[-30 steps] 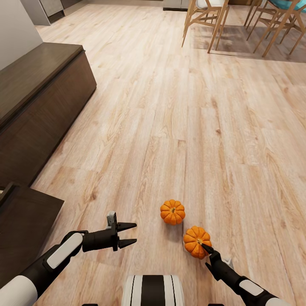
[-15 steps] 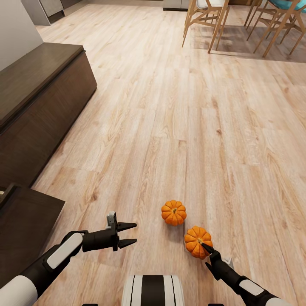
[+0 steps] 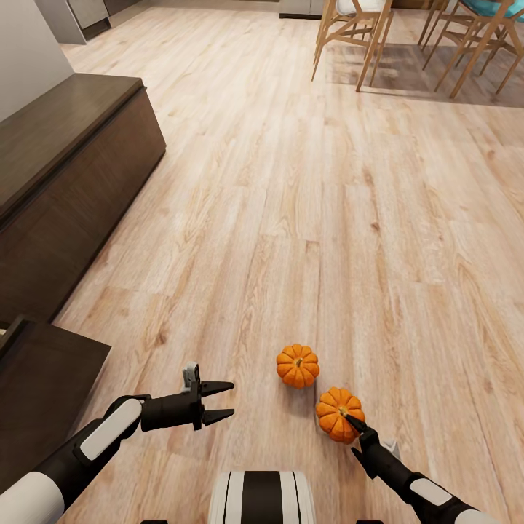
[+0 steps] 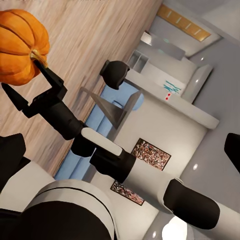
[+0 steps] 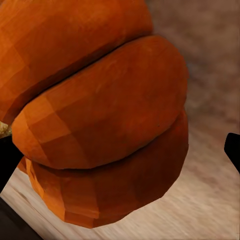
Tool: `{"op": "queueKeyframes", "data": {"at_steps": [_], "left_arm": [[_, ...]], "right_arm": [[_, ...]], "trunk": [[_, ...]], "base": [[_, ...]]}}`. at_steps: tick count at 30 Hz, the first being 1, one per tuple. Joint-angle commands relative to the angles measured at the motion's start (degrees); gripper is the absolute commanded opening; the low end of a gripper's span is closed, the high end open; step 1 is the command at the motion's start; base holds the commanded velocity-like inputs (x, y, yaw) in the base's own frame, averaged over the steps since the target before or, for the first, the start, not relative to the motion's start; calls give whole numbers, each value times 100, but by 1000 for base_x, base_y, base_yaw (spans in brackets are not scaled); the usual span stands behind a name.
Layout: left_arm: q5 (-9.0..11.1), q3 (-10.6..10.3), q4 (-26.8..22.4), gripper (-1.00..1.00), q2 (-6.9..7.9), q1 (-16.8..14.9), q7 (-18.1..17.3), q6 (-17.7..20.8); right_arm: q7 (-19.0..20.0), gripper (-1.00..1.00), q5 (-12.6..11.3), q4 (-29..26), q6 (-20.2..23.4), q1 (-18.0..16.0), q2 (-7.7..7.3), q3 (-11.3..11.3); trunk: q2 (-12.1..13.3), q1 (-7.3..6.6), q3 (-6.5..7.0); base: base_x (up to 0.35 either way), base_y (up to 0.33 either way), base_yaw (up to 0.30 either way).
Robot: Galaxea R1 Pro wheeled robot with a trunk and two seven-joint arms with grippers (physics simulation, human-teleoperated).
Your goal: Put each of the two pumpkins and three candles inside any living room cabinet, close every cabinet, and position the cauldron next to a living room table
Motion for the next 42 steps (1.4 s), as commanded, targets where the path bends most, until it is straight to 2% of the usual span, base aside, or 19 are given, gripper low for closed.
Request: {"op": "queueKeyframes", "data": {"at_steps": [1, 42], "left_arm": [[7, -19, 2, 100, 4, -7, -27, 9], [6, -24, 2, 100, 4, -7, -27, 9]], "right_arm": [[-42, 100, -28, 20, 9, -3, 1, 132], [-42, 100, -28, 20, 9, -4, 1, 132]], "trunk": [[-1, 1, -3], [-1, 1, -3]], "base": [[14, 0, 0], [11, 0, 0]]}}
